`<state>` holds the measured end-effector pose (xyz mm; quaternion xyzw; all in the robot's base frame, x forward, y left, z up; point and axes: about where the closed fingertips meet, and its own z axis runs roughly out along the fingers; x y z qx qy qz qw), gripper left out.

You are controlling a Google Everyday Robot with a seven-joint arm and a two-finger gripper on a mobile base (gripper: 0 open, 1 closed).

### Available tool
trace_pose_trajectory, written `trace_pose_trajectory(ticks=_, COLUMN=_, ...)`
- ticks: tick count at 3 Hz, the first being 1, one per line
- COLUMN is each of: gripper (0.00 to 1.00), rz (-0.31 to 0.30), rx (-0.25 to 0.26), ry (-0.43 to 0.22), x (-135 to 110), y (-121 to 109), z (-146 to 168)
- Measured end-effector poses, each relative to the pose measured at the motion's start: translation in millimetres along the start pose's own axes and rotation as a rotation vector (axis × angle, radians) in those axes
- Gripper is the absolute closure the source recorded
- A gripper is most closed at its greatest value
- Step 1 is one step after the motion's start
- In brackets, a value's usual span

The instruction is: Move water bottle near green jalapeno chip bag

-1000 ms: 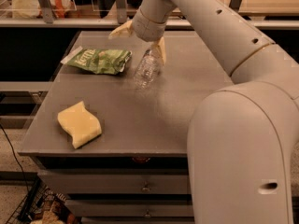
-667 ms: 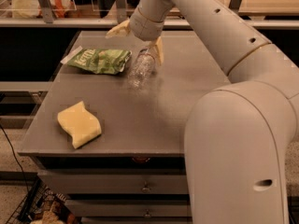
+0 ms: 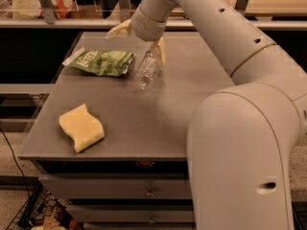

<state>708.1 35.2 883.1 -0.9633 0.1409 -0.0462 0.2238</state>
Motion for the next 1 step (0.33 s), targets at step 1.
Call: trace_pose_trajectory(ticks=1, gripper=0.0, rz=-0.006, rx=0.011, ry=-0.015, x=-2.2, y=-2.9, z=-1.1)
